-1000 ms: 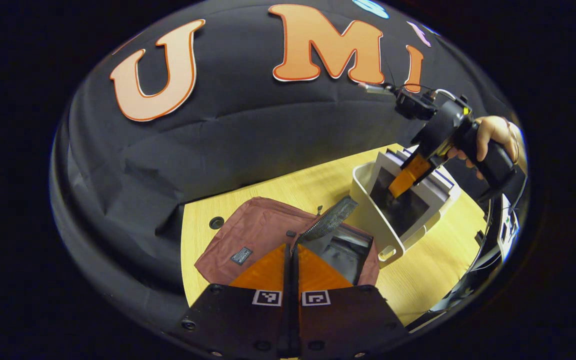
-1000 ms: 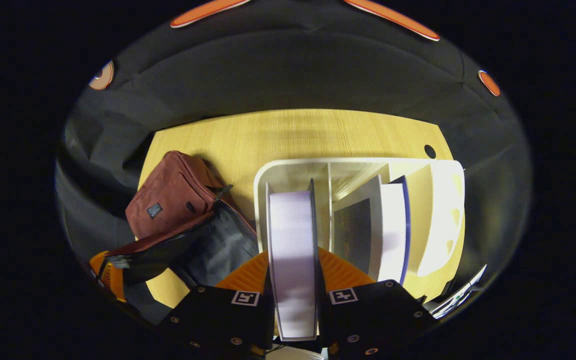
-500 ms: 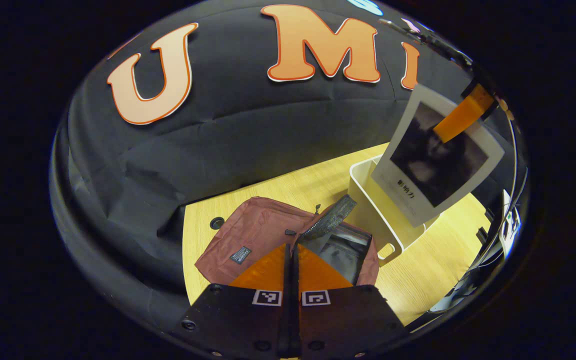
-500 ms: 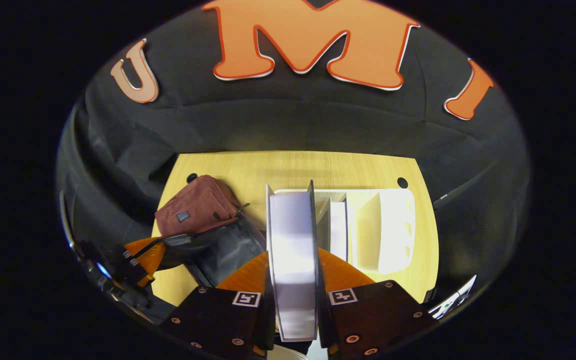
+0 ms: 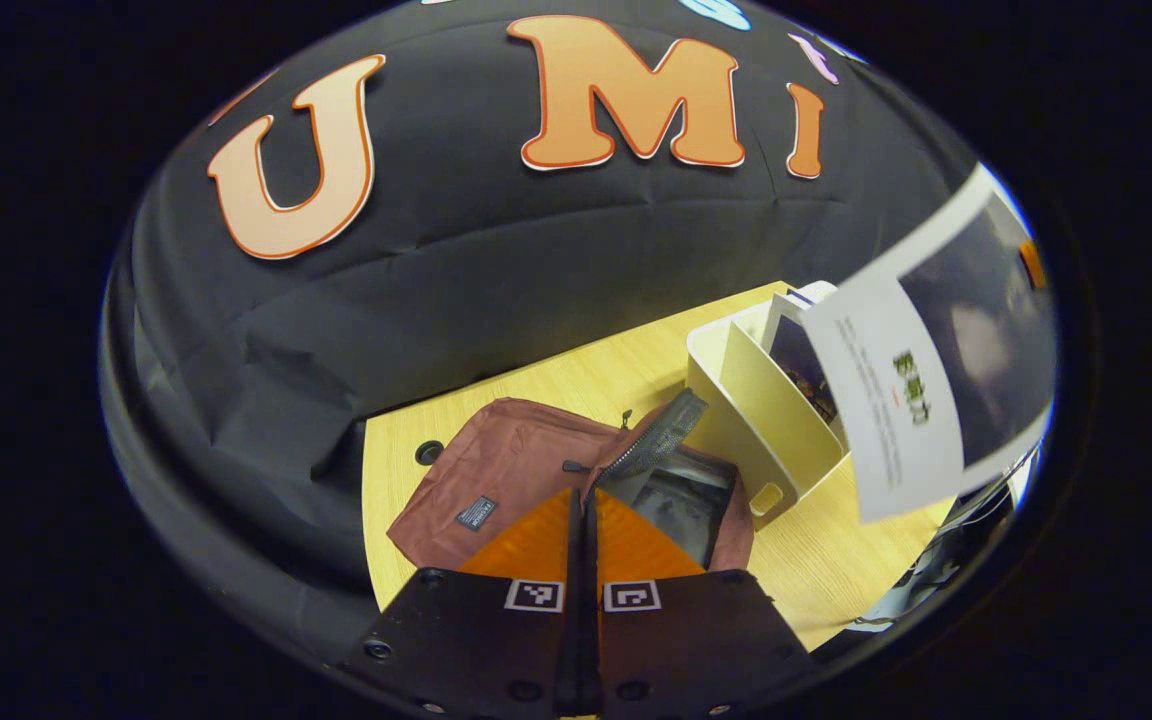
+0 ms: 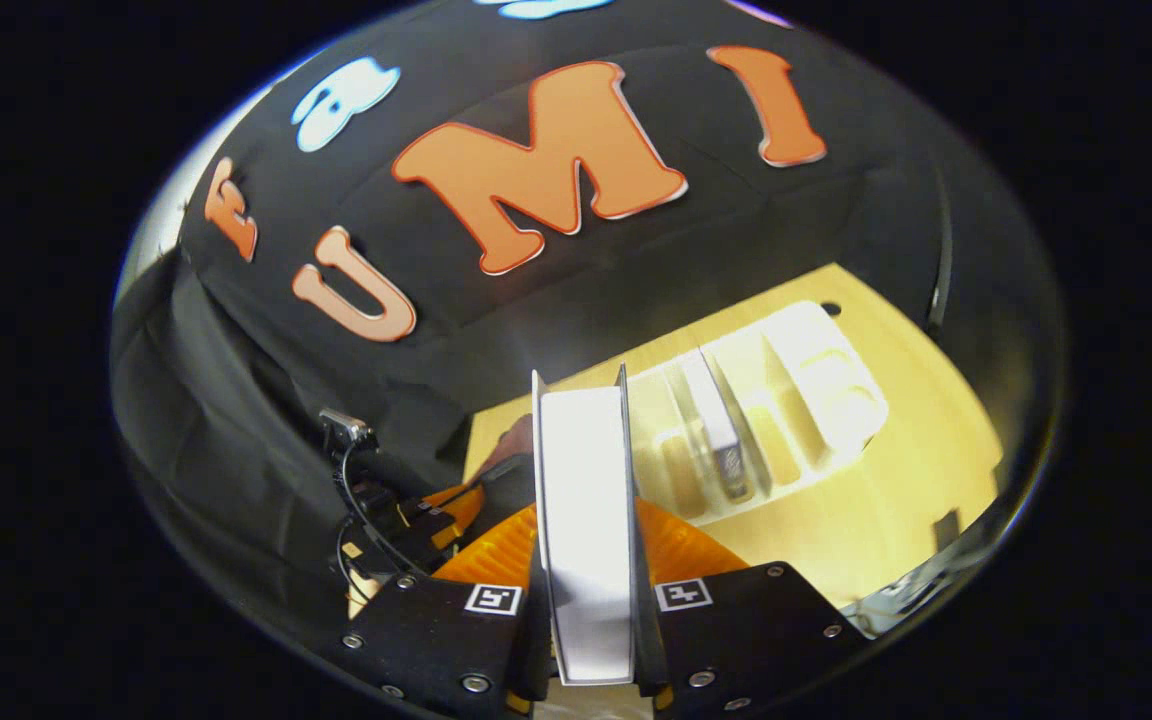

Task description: Open the schoolbag, grab two books from the bookshelf and put them into the schoolbag.

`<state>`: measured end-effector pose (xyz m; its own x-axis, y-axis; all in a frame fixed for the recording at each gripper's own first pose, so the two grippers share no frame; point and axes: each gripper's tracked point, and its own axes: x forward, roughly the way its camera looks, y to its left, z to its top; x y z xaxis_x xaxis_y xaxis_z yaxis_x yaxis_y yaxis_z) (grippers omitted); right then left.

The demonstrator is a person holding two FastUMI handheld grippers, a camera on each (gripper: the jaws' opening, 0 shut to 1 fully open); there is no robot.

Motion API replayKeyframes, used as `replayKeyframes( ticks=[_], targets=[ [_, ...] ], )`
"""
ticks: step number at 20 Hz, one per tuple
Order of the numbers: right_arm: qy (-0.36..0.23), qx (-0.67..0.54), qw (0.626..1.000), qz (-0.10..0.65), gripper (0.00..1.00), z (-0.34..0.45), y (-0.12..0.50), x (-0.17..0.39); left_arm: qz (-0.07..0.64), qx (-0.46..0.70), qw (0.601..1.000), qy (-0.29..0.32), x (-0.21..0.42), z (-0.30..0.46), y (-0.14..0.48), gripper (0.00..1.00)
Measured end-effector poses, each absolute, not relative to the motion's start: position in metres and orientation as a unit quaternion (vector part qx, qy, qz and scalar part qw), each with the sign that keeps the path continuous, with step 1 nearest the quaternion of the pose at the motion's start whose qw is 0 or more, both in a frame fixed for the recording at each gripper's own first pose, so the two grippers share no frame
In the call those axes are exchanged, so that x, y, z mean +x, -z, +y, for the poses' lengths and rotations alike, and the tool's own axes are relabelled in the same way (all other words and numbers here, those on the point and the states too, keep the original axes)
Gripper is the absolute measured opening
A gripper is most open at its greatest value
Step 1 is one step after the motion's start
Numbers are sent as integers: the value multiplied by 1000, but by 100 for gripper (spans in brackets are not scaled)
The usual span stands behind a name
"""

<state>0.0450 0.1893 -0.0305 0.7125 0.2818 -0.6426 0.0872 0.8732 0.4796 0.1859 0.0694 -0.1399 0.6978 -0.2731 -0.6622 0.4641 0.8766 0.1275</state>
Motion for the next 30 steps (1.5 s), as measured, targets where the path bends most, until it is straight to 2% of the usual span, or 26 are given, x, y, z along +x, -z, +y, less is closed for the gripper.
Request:
replayKeyframes(
  ticks=[5, 9, 14, 23, 26, 29, 30],
  targets=[
    [-33, 398, 840, 367, 33, 213, 134, 51, 325, 157, 907, 217, 180, 66, 133, 0],
    [-13, 443, 814, 374, 33, 253, 205, 76, 317, 169, 904, 232, 172, 58, 128, 1],
    [-8, 449, 813, 371, 33, 299, 257, 120, 314, 180, 897, 253, 165, 53, 126, 0],
    [36, 458, 814, 356, 33, 353, 298, 174, 310, 163, 888, 299, 159, 31, 127, 1],
    [46, 462, 809, 359, 34, 362, 305, 182, 313, 154, 892, 288, 172, 40, 129, 1],
    [71, 457, 781, 419, 39, 362, 332, 166, 324, 139, 894, 277, 180, 47, 136, 1],
    [76, 466, 763, 442, 51, 364, 339, 158, 328, 138, 893, 275, 182, 48, 139, 0]
  ],
)
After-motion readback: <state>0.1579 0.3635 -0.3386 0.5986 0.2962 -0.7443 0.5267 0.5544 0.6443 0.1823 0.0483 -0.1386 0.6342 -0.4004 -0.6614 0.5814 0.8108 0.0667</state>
